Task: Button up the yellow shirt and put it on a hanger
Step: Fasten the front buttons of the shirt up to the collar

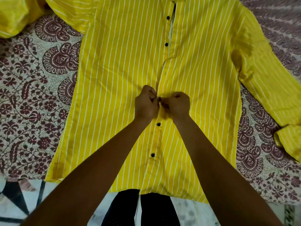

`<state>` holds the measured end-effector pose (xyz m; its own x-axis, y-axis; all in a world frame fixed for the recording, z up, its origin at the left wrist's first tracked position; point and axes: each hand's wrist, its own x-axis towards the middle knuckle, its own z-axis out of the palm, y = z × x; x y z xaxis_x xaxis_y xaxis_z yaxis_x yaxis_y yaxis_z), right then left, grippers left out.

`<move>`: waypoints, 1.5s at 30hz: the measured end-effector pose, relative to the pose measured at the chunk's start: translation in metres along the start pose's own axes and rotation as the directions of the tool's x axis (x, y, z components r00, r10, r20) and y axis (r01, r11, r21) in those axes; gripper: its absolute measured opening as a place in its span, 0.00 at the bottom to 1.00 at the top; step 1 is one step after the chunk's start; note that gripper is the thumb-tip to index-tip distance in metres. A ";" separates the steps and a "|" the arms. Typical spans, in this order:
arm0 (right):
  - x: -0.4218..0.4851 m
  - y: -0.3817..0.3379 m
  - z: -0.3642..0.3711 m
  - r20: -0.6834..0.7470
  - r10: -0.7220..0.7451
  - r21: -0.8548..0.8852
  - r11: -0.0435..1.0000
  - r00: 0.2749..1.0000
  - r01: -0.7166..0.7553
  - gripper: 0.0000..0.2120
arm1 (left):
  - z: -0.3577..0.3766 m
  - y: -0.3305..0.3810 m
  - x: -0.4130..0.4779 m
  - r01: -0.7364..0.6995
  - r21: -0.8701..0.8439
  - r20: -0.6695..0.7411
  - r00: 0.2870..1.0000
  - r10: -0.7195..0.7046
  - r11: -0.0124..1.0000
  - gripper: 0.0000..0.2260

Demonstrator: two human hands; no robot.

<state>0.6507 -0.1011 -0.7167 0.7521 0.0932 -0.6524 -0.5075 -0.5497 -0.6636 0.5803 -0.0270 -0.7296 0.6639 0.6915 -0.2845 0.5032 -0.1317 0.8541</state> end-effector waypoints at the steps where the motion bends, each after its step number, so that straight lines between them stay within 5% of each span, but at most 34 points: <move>1: 0.000 -0.004 0.000 -0.009 -0.098 -0.208 0.974 0.995 0.094 0.17 | -0.002 0.003 0.003 0.004 0.042 0.046 0.999 -0.006 0.999 0.06; 3: 0.002 -0.015 -0.004 0.005 -0.242 -0.399 0.889 0.970 0.224 0.09 | -0.005 0.008 0.008 0.011 0.142 0.116 0.993 -0.028 0.990 0.07; 6: 0.011 -0.031 -0.007 -0.112 -0.449 -0.275 0.871 0.887 0.406 0.06 | -0.012 0.013 0.020 0.007 0.230 0.063 0.998 -0.022 0.973 0.06; 9: 0.021 -0.040 0.003 -0.079 -0.503 -0.213 0.852 0.861 0.478 0.07 | -0.015 0.017 0.034 -0.032 0.191 -0.047 0.998 0.042 0.981 0.06; 13: 0.037 -0.046 0.018 -0.069 -0.428 -0.342 0.858 0.901 0.382 0.15 | -0.008 0.024 0.052 -0.012 0.099 -0.083 0.996 0.020 0.995 0.11; 16: 0.042 -0.050 0.014 -0.143 -0.366 -0.314 0.898 0.919 0.309 0.10 | 0.000 0.030 0.064 -0.001 0.111 -0.062 0.998 0.007 0.994 0.11; 18: 0.046 -0.050 0.008 -0.170 -0.279 -0.206 0.948 0.945 0.243 0.04 | 0.005 0.033 0.070 -0.007 0.158 -0.031 0.999 0.012 0.987 0.10; 23: 0.052 -0.054 -0.010 0.028 0.003 0.240 0.971 1.000 -0.009 0.11 | 0.012 0.041 0.080 -0.015 0.258 0.044 0.999 0.004 0.966 0.08; 30: 0.053 -0.052 -0.014 0.067 0.059 0.416 0.906 0.996 -0.081 0.13 | 0.013 0.051 0.088 -0.039 0.354 0.085 0.996 0.009 0.934 0.00; 33: 0.052 -0.048 -0.009 -0.019 0.031 0.416 0.909 0.999 -0.020 0.15 | 0.010 0.057 0.087 -0.012 0.272 0.122 0.992 -0.022 0.962 0.02; 38: 0.046 -0.044 0.007 -0.238 -0.168 0.152 0.966 0.957 0.208 0.18 | 0.004 0.062 0.086 0.044 0.151 0.235 0.969 -0.079 0.988 0.08; 45: 0.047 -0.041 0.003 -0.194 -0.318 0.057 0.941 0.928 0.335 0.19 | 0.005 0.055 0.091 0.100 0.093 0.199 0.973 -0.117 0.991 0.06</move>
<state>0.7056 -0.0722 -0.7216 0.9409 0.1007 -0.3234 -0.2498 -0.4383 -0.8634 0.6718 0.0250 -0.7106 0.6973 0.5471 -0.4631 0.6162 -0.1274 0.7772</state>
